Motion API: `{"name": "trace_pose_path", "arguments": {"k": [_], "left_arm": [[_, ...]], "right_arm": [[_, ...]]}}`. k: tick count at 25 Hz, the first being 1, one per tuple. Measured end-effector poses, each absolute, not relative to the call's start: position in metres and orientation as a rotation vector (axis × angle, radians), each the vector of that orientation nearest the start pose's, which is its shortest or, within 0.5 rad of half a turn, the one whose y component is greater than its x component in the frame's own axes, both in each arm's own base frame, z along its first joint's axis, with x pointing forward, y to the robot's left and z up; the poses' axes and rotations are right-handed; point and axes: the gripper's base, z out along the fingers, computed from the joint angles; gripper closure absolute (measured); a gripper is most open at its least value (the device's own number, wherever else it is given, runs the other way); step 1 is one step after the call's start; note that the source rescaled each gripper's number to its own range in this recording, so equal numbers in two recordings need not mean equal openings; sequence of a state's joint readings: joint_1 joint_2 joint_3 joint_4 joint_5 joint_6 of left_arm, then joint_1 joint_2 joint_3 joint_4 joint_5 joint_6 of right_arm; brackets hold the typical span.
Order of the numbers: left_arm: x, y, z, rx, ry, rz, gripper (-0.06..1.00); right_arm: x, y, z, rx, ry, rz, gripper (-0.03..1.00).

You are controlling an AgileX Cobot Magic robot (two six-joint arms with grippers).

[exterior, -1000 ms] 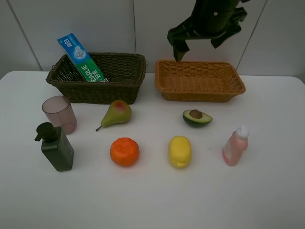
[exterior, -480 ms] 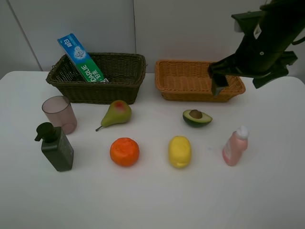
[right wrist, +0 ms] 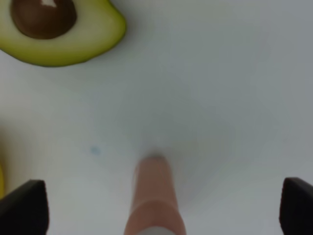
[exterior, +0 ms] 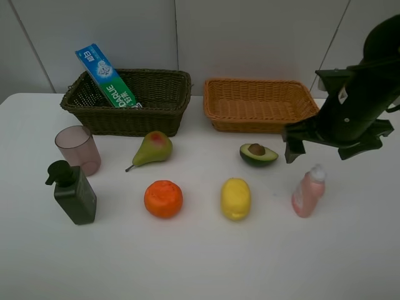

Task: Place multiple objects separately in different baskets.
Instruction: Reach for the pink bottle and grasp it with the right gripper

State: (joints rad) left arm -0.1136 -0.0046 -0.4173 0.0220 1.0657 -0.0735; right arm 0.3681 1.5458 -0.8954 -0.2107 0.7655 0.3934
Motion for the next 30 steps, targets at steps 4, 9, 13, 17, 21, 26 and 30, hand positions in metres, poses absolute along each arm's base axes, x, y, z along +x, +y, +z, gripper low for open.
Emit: {"name": "trace_pose_path", "arguments": {"k": [4,9,13,17,21,26,30], "left_arm": [[0.003,0.001,0.254,0.043,2.128,-0.084,-0.06],[0.003,0.001,0.254,0.043,2.128,-0.084,-0.06],[0.003,0.001,0.254,0.043,2.128,-0.084,-0.06],[0.003,0.001,0.254,0.043,2.128,-0.084,-0.06],[0.003,0.001,0.254,0.043,2.128,-0.084,-0.06],[0.003,0.001,0.254,0.043,2.128,-0.084,-0.06],[0.003,0.001,0.254,0.043,2.128,-0.084,-0.06]], "right_arm": [[0.256,0.087,0.188,-0.137,2.854,-0.053,-0.03],[0.247,0.085,0.175,-0.113,2.866,-0.030,-0.03],[0.241,0.084,0.168,-0.096,2.874,-0.009,-0.03],[0.235,0.083,0.160,-0.079,2.882,0.014,-0.03],[0.234,0.083,0.159,-0.077,2.885,0.016,-0.03],[0.234,0.083,0.158,-0.076,2.888,0.014,-0.03],[0.234,0.083,0.158,-0.076,2.887,0.015,0.08]]}}
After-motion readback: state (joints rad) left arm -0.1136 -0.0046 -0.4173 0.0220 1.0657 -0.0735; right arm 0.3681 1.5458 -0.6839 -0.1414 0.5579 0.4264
